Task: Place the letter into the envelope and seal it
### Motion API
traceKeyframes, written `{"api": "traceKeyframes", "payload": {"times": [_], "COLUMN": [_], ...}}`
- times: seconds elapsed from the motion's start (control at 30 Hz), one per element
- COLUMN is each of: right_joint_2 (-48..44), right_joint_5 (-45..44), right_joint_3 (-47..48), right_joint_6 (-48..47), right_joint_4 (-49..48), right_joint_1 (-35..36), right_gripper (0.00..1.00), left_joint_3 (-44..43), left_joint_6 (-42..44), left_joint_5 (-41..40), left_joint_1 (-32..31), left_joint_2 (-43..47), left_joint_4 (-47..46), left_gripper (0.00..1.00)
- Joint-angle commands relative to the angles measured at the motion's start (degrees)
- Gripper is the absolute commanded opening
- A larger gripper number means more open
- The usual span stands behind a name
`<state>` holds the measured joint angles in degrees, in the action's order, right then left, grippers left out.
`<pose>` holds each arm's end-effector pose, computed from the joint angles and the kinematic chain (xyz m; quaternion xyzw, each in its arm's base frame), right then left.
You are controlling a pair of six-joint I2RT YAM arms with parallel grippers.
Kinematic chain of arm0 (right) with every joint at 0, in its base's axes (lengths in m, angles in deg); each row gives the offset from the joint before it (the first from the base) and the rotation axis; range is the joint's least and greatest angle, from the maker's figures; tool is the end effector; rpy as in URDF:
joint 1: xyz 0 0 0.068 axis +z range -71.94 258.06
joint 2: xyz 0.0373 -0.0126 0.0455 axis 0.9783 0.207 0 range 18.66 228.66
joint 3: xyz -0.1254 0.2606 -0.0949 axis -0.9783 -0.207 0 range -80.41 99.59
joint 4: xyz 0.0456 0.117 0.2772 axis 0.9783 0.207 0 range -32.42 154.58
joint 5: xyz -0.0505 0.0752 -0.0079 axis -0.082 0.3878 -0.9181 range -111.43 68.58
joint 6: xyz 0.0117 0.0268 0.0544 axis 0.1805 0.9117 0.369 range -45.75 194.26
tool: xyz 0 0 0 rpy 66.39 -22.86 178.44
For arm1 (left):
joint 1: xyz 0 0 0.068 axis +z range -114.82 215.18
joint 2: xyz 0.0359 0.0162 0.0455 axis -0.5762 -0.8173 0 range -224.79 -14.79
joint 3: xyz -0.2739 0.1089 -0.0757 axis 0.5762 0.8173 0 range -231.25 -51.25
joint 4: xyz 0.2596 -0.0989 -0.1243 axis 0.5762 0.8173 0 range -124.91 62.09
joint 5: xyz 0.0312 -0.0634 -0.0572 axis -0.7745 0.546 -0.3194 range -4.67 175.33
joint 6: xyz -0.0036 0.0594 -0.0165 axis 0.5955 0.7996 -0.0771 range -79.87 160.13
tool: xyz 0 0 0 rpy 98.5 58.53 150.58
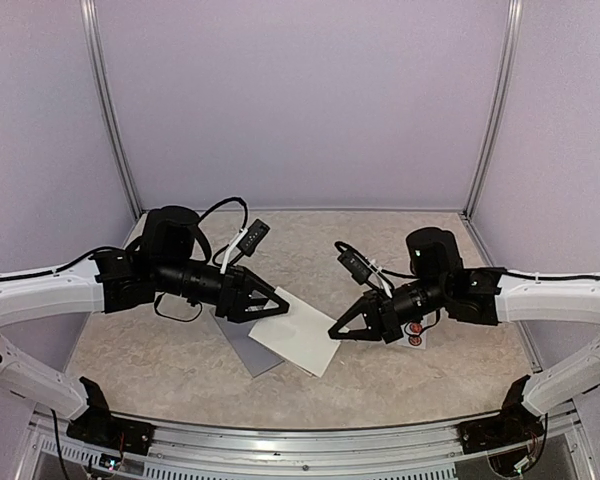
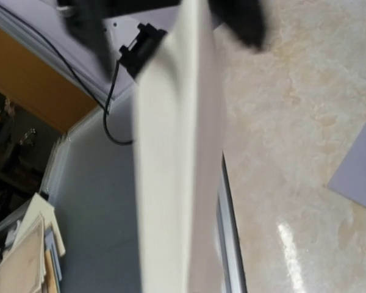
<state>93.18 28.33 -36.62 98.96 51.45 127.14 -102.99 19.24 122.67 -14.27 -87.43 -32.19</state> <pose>0.1798 0.2620 0.2592 -0.3834 0.6982 0.5773 0.1794 0.1904 -0.2661 0.3044 0.3654 0.7251 -0.5177 0.2696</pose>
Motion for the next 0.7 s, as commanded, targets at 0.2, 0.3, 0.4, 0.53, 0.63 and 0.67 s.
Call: {"api": "traceKeyframes", "payload": {"times": [0.2, 0.3, 0.4, 0.53, 0.63, 0.67], "right_joint_2": [4.7, 6.4, 7.0, 7.2, 7.0, 6.7], "right_joint_5": [0.9, 1.0, 1.3, -0.1, -1.8, -2.3], "right_joint_3": [11.7, 14.8, 16.4, 18.4, 18.9, 19.0], "right_joint_6": [-14.8, -17.3, -18.8, -20.5, -20.9, -20.7], "right_joint_4": [24.6, 28.2, 29.7, 32.1, 32.4, 32.0], "right_joint_1": [0.6, 1.1, 1.2, 1.2, 1.2, 1.1], "right_gripper": [0.0, 0.0, 0.0, 0.0, 0.0, 0.0], "left_joint_3": [-13.9, -17.4, -19.6, -20.4, -19.7, -19.2], "left_joint_6": [14.7, 18.2, 20.0, 20.8, 20.0, 19.5], "left_joint_5": [-6.6, -6.1, -4.9, -3.9, -4.2, -4.2], "left_joint_1": [-1.3, -3.4, -4.9, -5.7, -5.7, -5.7], "left_joint_2": [-4.4, -8.1, -11.1, -13.0, -13.1, -12.9], "left_joint_4": [21.1, 26.2, 29.3, 30.3, 29.0, 28.1], "left_gripper": [0.92, 0.86, 0.7, 0.35, 0.04, 0.0]}}
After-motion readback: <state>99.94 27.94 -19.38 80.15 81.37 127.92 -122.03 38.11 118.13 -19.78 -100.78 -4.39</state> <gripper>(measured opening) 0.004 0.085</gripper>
